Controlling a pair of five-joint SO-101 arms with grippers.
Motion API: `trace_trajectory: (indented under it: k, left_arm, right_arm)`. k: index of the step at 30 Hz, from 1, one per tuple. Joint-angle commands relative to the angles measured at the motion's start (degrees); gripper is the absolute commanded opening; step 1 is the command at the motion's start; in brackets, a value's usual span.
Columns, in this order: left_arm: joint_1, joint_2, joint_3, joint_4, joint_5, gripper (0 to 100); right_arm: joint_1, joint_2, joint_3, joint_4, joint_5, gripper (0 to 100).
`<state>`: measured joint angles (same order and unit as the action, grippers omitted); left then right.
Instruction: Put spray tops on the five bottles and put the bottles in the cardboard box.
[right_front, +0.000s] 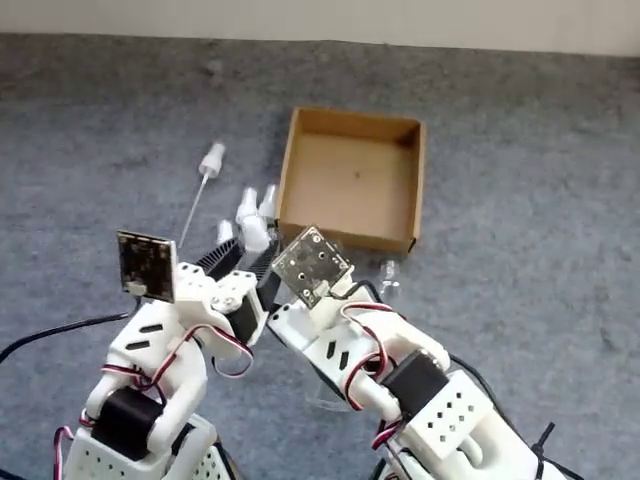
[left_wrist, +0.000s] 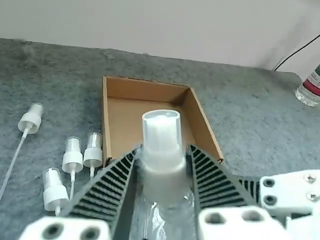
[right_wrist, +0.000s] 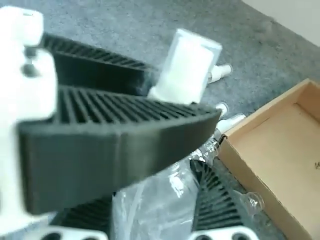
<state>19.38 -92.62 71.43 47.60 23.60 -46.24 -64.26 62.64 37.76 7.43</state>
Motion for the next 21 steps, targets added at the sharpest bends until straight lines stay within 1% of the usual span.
trace_trajectory:
  k: [1, 3, 6, 11, 14, 17, 19, 21]
  left_arm:
    - [3.5, -0.2, 0.9, -1.2, -1.1, 0]
    - [4.7, -0.2, 1.5, -1.2, -1.3, 0]
    - [5.5, -0.3, 1.5, -1.2, -4.0, 0]
    - [5.5, -0.3, 1.5, -1.1, -4.4, 0]
    - [5.3, -0.3, 1.5, -1.1, -4.4, 0]
    - [5.1, -0.3, 1.1, -1.1, -4.4, 1]
    - [5.1, -0.3, 1.1, -1.1, -4.4, 3]
    - [5.1, -0.3, 1.1, -1.1, -4.5, 8]
  right_arm:
    - [1.1, -1.3, -2.9, -1.2, 1.0, 0.5]
    - [1.2, -1.4, -2.9, -1.2, 1.1, 0.5]
    - [1.2, -1.4, -2.9, -1.5, 0.7, 0.5]
    - [1.3, -1.4, -3.9, -4.1, 0.2, 0.4]
    - [4.2, -1.4, -4.4, -6.2, -4.2, 0.4]
    - [7.4, -1.4, -4.3, -7.9, -6.6, 0.4]
    - [8.0, -1.4, -4.1, -9.7, -6.6, 0.4]
    - [8.0, -1.4, -3.9, -11.9, -6.6, 0.4]
